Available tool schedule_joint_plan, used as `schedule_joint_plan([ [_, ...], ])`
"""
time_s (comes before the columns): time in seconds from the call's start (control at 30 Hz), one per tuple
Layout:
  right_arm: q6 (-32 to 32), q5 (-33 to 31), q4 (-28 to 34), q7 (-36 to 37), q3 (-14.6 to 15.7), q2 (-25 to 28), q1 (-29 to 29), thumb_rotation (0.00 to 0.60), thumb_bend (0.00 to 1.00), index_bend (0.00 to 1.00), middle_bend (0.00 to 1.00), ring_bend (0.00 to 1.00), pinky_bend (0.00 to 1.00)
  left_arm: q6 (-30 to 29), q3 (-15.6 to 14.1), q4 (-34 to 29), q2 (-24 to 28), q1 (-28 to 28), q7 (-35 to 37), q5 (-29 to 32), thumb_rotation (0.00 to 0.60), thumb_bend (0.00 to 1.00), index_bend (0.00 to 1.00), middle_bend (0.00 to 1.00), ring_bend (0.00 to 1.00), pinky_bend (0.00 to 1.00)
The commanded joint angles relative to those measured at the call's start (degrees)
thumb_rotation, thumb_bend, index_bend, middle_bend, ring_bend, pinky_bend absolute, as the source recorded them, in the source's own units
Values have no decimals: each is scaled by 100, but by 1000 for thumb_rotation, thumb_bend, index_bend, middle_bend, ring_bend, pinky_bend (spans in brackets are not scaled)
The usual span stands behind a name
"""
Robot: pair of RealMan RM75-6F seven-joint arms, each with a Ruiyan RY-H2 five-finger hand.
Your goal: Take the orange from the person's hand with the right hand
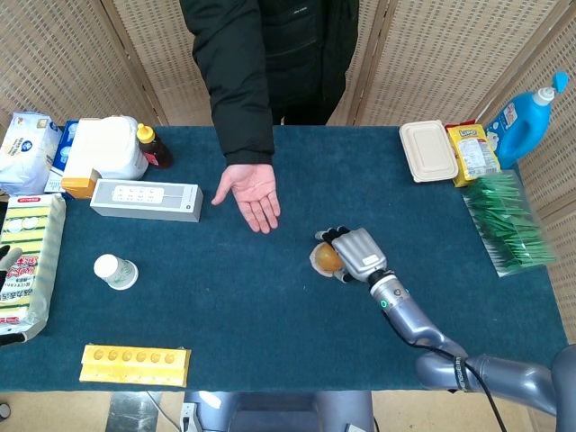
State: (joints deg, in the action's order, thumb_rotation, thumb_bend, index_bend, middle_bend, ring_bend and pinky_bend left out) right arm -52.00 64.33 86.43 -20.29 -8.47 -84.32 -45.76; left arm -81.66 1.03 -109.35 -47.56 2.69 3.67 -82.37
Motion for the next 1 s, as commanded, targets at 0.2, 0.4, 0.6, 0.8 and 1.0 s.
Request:
schedule_joint_plan([
  [0.2, -589, 584, 610, 352, 243, 690, 505, 600, 275, 178, 252, 263, 501, 24, -49, 4, 7, 17, 8, -123, 600, 90, 0, 0, 0, 39],
  [0.4, -1436, 1458, 911, 908, 653, 1623, 1200, 600, 220, 177, 244, 249, 446, -42, -140, 14, 13, -24, 37, -348, 600, 89, 0, 0, 0, 39],
  [0.6, -2415, 2141, 913, 1923, 993, 2374, 2007, 600, 76, 48, 93, 84, 249, -263, -194, 23, -8, -131, 49, -521, 600, 90, 0, 0, 0, 39],
  [0.8, -3730, 2657, 511, 2277, 1180, 2305, 2890, 600, 29, 6, 32, 12, 137, -365, -250, 21, -64, -196, -56, -634, 600, 89, 0, 0, 0, 39],
  [1.0, -4332, 2940, 291, 2278, 1276, 2147, 3416, 600, 0, 0, 0, 0, 100, -426, -275, -1, -141, -235, -247, -670, 600, 88, 0, 0, 0, 39],
])
